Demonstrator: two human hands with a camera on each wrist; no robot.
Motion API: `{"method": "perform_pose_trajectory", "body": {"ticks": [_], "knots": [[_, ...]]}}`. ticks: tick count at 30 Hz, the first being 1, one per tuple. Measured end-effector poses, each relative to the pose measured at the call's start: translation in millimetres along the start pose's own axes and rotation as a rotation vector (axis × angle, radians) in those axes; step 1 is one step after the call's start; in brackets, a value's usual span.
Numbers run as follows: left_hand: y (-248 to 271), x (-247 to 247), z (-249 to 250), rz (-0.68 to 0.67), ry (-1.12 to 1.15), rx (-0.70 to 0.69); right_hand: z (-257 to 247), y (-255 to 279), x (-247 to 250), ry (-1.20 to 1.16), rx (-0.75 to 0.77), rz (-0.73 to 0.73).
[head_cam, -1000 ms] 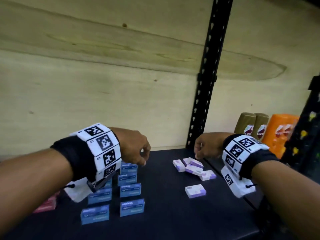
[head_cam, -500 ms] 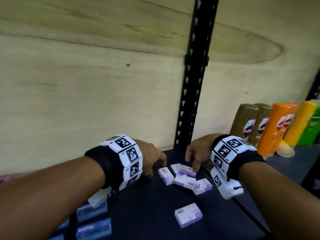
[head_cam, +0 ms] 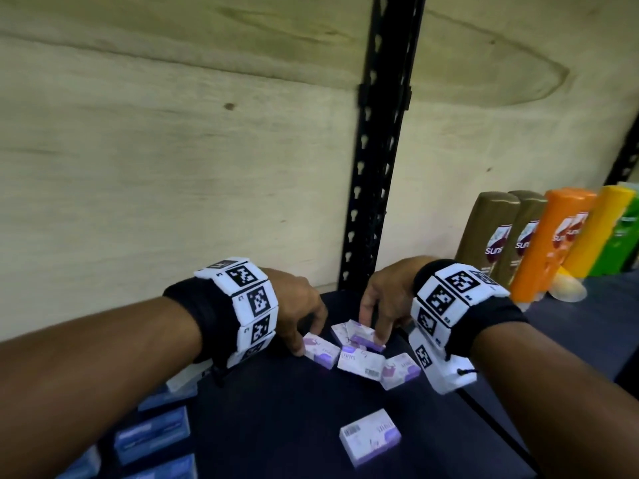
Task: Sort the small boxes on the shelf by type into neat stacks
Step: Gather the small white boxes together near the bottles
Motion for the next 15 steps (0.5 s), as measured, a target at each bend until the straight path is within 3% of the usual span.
{"method": "perform_pose_trajectory", "body": {"ticks": [15], "knots": [[39.7,-17.1,-27.1,-0.065,0.046,0.221,2.4,-1.2,2.8,-0.042,-0.002,0.116]]}}
Point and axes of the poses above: each hand's wrist, its own y-axis away from the middle knuckle, its own x-axis out of the back of the hand, z = x × y, the point moved 7 cm from there along -y, towards the middle knuckle, and after that the axes turned 13 degrees about -x, right-handed, at the moved point
